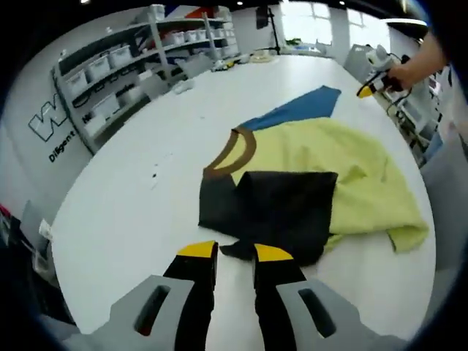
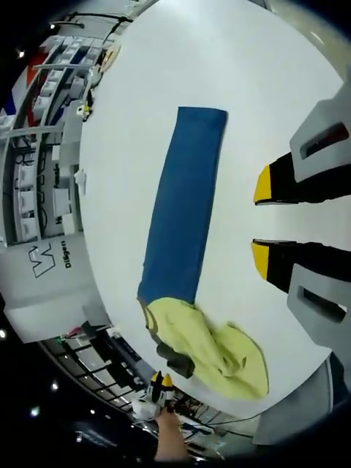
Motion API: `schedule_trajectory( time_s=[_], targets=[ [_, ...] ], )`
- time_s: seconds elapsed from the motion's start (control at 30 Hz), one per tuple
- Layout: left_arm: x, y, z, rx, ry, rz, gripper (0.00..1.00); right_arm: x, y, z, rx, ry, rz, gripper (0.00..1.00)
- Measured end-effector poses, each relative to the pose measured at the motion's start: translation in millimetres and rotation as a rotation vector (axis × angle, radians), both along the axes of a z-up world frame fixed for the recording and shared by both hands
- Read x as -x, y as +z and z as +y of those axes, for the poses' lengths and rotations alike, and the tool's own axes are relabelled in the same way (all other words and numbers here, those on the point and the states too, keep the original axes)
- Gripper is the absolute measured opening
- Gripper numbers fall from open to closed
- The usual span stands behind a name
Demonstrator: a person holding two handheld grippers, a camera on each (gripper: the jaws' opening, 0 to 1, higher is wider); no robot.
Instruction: Fold the garment on the visible template until the final outline fits inside the template.
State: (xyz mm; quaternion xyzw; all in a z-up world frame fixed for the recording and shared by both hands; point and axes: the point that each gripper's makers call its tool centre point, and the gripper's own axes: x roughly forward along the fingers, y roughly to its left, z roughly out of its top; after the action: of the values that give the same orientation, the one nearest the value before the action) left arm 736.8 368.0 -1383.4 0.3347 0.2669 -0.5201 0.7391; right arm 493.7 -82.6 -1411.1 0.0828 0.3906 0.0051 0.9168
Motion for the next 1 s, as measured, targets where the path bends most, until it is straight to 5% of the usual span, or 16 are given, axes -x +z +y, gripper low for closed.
schedule_trajectory(
  time_s=[0.17, 0.4, 0.5, 0.57, 0.63, 1.0],
  targets=[
    [-2.0, -14.6, -1.9, -0.164, -0.184, -0.007, 0.17, 3.5, -3.0, 0.5, -0.004, -0.007, 0.008, 0.13],
    [-3.4, -26.1, -10.3, -0.254, -0.327, 0.045, 0.17, 6.0, -3.3, -1.9, -0.002, -0.020, 0.007, 0.14],
    [2.2, -35.3, -9.3, -0.274, -0.338, 0.104, 0.13, 7.1, -4.6, -1.7, -0.006, -0.023, 0.010, 0.13],
    [-1.1, -42.5, 0.2, -0.340, -0.345, 0.093, 0.09, 7.7, -5.4, -1.2, -0.004, -0.022, 0.013, 0.13],
    [3.2, -41.8, 1.6, -0.324, -0.312, 0.130, 0.00, 7.8, -5.7, -0.9, -0.007, -0.024, 0.011, 0.13],
    [29.2, -16.8, 43.0, -0.274, -0.161, 0.227, 0.00, 0.3, -4.6, 7.9, -0.019, -0.006, 0.003, 0.12]
  ],
)
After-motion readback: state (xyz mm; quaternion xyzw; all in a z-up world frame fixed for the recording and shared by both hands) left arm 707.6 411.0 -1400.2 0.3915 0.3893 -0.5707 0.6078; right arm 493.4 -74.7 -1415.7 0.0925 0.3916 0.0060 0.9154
